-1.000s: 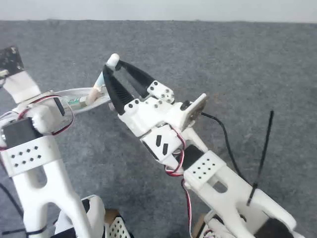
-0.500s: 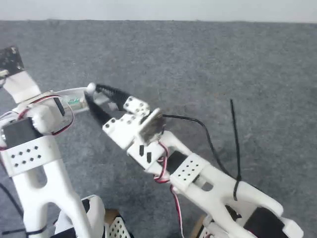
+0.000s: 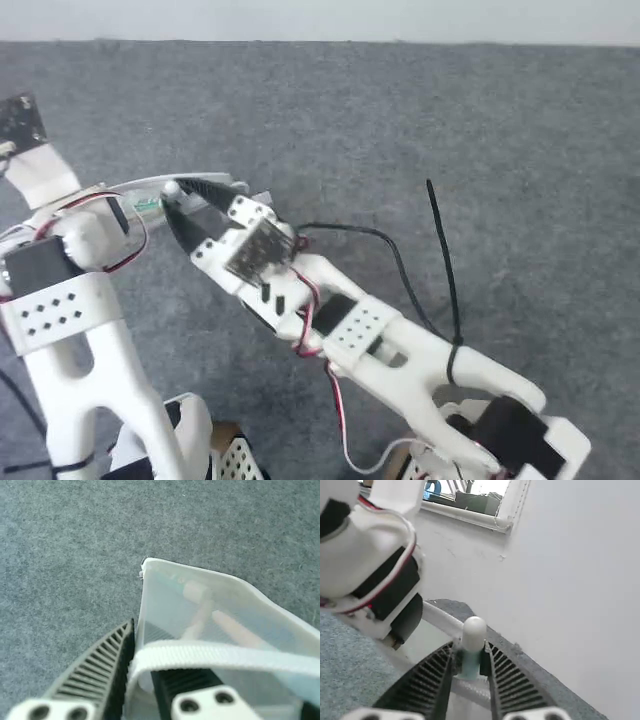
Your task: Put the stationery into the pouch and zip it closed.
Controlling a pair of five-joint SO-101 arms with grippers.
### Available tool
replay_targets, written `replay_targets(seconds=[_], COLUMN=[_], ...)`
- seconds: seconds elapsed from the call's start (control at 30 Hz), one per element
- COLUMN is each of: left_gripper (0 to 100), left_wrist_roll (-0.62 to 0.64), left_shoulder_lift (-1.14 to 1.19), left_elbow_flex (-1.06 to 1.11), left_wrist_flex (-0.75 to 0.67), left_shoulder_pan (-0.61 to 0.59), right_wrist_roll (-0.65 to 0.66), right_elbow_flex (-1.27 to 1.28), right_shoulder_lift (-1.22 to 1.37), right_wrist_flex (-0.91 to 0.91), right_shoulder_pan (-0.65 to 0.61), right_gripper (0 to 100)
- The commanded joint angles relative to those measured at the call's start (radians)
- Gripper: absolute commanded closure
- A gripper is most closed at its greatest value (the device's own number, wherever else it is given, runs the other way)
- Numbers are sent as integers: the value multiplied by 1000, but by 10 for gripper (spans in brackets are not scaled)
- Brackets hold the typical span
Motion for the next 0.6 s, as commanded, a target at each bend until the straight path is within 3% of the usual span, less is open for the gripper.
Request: replay_targets(seconds=[0.0,0.13,0.23,0.57], left_gripper=[989,989,989,989], left_wrist_roll=[-6,-6,-6,-8], left_shoulder_lift=[5,5,5,5], left_elbow_flex=[-5,-5,-5,-5], left_wrist_flex=[-32,-32,-32,-32], left_shoulder_pan=[9,9,9,9], right_wrist_roll=[20,12,-100,-195], right_elbow_flex=[-64,-69,-69,-63], right_shoulder_lift=[81,44,-27,-386], right_wrist_flex=[96,180,272,584], right_shoulder_pan=[28,24,25,8], right_gripper=[991,916,824,831])
